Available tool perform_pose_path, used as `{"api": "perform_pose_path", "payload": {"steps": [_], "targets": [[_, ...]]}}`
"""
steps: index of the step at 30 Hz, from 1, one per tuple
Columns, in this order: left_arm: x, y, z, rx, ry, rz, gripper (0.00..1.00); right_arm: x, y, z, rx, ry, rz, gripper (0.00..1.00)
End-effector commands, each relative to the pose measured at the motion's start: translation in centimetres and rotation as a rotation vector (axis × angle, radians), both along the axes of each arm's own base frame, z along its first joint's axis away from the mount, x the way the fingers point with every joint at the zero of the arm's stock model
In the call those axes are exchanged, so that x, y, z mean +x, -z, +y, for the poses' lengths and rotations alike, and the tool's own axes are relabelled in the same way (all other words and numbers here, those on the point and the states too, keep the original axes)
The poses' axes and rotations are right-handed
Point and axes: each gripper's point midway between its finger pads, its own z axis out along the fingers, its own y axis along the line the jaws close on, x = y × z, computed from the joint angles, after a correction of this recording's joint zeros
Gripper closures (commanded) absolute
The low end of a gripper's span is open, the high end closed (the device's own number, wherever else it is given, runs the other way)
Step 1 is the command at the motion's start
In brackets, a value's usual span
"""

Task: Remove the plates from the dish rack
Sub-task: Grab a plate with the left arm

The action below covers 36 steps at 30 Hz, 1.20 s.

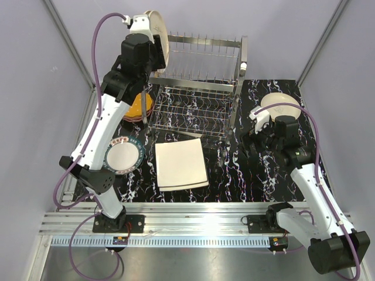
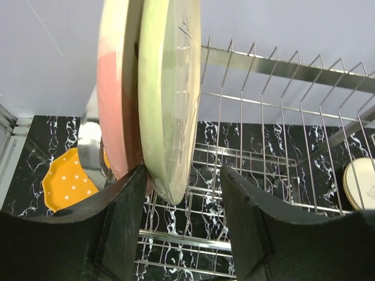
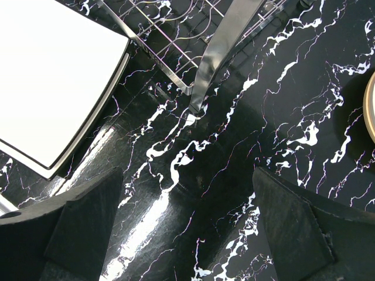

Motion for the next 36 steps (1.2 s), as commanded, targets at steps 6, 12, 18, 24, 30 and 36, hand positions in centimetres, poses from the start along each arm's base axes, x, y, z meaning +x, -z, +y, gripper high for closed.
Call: {"api": "perform_pose_path", "payload": {"steps": [6, 12, 18, 24, 30, 36], "targets": [[2.7, -0.5, 1.1, 0.009, -0.078, -0.077, 0.53, 0.6, -1.6, -0.3, 0.006, 0.006, -0.077, 0.0], [3.6, -0.5, 1.5, 0.054, -0.108, -0.123, 0.59, 0.6, -1.7, -0.4, 0.007, 0.01, -0.083, 0.0], [4.7, -0.2, 2.4, 0.132, -0.155, -0.151, 0.64, 0.6, -2.0, -0.5, 0.008, 0.012, -0.091, 0.0], [5.4, 0.3, 2.6, 0.185, -0.173, -0.156, 0.71, 0.5, -2.1, -0.5, 0.011, 0.013, -0.095, 0.0], [5.5, 0.1, 2.4, 0.192, -0.155, -0.173, 0.81, 0.5, -2.1, -0.6, 0.012, 0.015, -0.097, 0.0], [5.3, -1.1, 1.9, 0.173, -0.127, -0.204, 1.0, 0.5, -2.3, -0.6, 0.013, 0.015, -0.1, 0.0]]}}
